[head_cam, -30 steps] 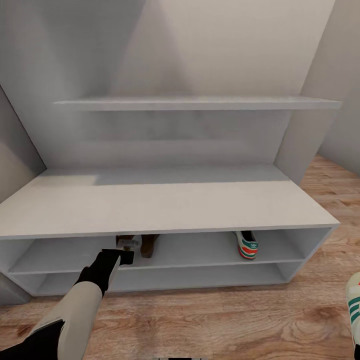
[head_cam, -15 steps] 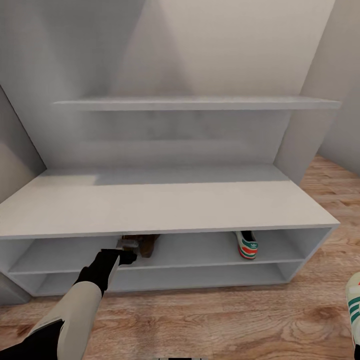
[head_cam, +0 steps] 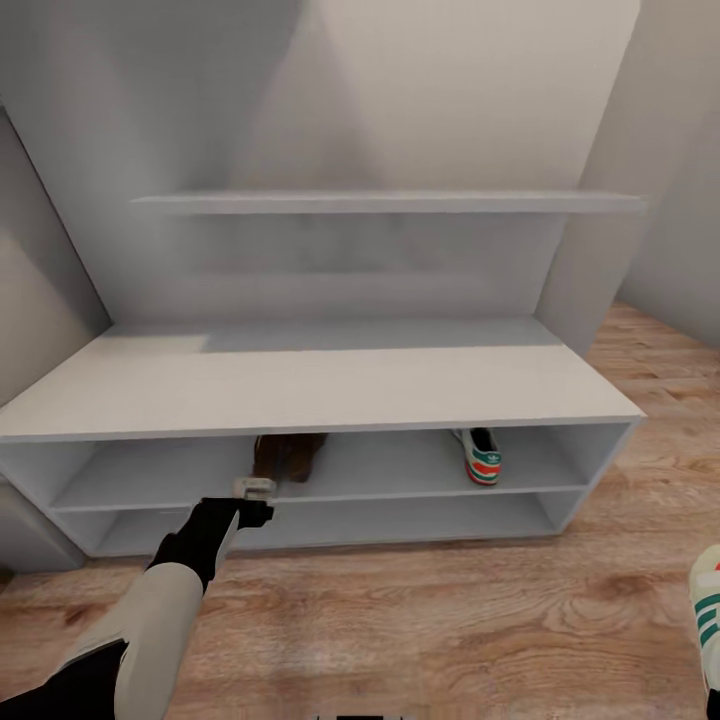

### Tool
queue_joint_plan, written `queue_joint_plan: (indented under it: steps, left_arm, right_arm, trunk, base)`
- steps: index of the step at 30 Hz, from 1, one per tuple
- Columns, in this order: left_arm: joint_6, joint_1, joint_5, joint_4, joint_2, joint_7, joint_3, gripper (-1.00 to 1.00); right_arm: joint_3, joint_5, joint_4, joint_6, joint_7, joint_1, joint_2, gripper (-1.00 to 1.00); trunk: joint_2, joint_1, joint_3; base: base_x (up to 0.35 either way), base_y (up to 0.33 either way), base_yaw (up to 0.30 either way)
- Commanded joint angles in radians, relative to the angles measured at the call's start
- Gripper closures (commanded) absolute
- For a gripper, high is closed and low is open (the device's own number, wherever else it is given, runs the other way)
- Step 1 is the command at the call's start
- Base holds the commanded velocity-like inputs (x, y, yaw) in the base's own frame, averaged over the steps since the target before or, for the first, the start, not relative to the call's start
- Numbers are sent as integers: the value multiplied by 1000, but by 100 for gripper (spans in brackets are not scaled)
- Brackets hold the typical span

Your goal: Pick up the two gym shoes and the two sandals from the corridor floor and place them onto the hallstand (shoe rack) in the corridor, making sure they are on the rack and not on the floor. Arrange them so the two gym shoes are next to each other and the two sandals are next to each other.

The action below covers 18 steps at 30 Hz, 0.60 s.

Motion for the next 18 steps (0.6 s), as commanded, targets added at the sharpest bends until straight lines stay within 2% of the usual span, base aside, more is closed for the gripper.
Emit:
queue_joint_plan:
  steps: [1,6,11,15,16,18]
  left_arm:
    - [-2,-1,-11,-2,-1,-9,9,-100]
    - [-47,1,-11,-2,-1,-9,8,-100]
    - [-63,5,-10,-1,-1,-11,8,-100]
    - [-156,30,5,3,-1,-12,8,-100]
    - [-219,66,16,1,-1,-18,8,-100]
    - [-267,97,24,0,0,-33,8,-100]
  right_arm:
    - [1,-9,1,-4,-1,0,0,100]
    - [2,-9,2,-4,-1,0,4,100]
    - [3,-9,3,-4,-1,0,6,100]
    - [3,-9,4,-4,-2,0,7,100]
    - [3,-9,5,-4,-2,0,7,100]
    - [3,-9,6,-4,-2,0,7,100]
  trunk:
    - [0,-1,-1]
    - [0,-1,-1]
    - [0,-1,-1]
    - [0,-1,-1]
    - [0,-1,-1]
    - [0,-1,-1]
  base:
    - [-333,0,0]
    - [-334,0,0]
    - [-335,0,0]
    - [-185,0,0]
    - [-46,0,0]
    - [-27,0,0]
